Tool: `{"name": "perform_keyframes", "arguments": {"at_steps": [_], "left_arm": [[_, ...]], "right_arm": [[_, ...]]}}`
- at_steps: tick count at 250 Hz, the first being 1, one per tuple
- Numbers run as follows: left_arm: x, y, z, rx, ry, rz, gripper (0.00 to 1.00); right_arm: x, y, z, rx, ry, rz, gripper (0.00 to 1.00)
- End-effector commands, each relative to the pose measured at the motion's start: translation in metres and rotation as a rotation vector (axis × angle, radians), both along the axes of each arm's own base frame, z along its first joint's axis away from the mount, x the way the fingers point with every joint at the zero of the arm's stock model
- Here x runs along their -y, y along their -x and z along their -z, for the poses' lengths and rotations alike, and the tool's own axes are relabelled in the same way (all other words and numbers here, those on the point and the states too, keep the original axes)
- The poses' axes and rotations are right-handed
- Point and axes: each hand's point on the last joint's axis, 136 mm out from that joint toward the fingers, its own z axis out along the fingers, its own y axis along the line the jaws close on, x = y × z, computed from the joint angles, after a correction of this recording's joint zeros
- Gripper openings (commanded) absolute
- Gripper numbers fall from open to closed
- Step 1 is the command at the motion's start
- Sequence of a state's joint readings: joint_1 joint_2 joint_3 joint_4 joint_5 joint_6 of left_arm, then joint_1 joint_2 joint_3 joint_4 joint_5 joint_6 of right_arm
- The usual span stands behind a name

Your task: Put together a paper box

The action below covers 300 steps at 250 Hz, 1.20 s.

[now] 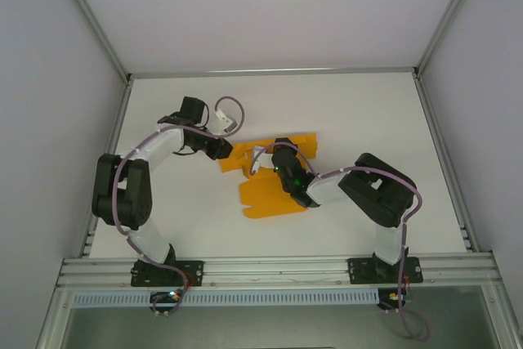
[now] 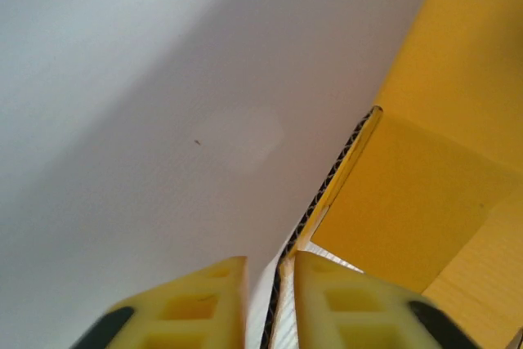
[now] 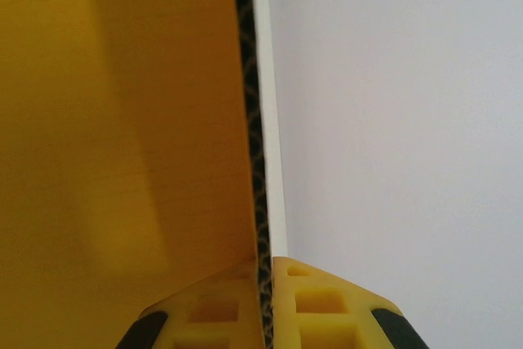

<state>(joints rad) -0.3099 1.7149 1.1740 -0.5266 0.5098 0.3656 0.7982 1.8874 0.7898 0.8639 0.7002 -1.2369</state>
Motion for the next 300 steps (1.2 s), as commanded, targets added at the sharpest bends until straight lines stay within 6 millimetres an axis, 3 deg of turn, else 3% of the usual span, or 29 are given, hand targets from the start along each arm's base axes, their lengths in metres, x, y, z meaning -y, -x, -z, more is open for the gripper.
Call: {"name": "perform_keyframes", "arguments": {"at_steps": [1, 31, 60, 92, 130, 169, 208, 231, 237, 281, 300], "left_arm": [[-0.015, -0.013, -0.004, 0.069, -0.124, -0.085, 0.00], [-0.015, -0.020, -0.012, 0.145, -0.182, -0.150, 0.00], [-0.018, -0.021, -0.019, 0.231, -0.226, -0.175, 0.00], [-0.022, -0.015, -0.022, 0.270, -0.228, -0.166, 0.00], [-0.013, -0.008, -0.031, 0.296, -0.167, -0.127, 0.00], [-0.008, -0.010, -0.039, 0.324, -0.116, -0.137, 0.00], [-0.010, -0.016, -0.033, 0.319, -0.101, -0.208, 0.00], [-0.013, -0.013, -0.025, 0.306, -0.091, -0.252, 0.00], [-0.005, -0.007, -0.022, 0.310, -0.085, -0.241, 0.00], [-0.009, 0.012, -0.011, 0.318, -0.088, -0.282, 0.00], [-0.004, 0.020, -0.010, 0.307, -0.067, -0.268, 0.09]], "right_arm": [[0.000, -0.003, -0.014, 0.025, -0.048, 0.018, 0.00], [-0.001, -0.002, -0.015, 0.019, -0.055, 0.028, 0.00], [0.004, 0.000, -0.015, 0.010, -0.050, 0.046, 0.19], [0.023, 0.005, -0.003, -0.104, -0.053, 0.068, 0.27], [0.036, 0.013, 0.009, -0.242, -0.124, 0.065, 0.22], [0.033, 0.012, 0.011, -0.228, -0.077, 0.033, 0.00], [0.021, 0.011, -0.001, -0.035, 0.024, 0.012, 0.00], [0.020, 0.015, 0.005, 0.019, 0.119, 0.012, 0.00], [0.019, 0.016, 0.007, 0.023, 0.134, 0.016, 0.00], [0.010, 0.029, 0.008, 0.080, 0.158, 0.010, 0.00], [0.010, 0.028, 0.007, 0.081, 0.170, 0.023, 0.00]]}}
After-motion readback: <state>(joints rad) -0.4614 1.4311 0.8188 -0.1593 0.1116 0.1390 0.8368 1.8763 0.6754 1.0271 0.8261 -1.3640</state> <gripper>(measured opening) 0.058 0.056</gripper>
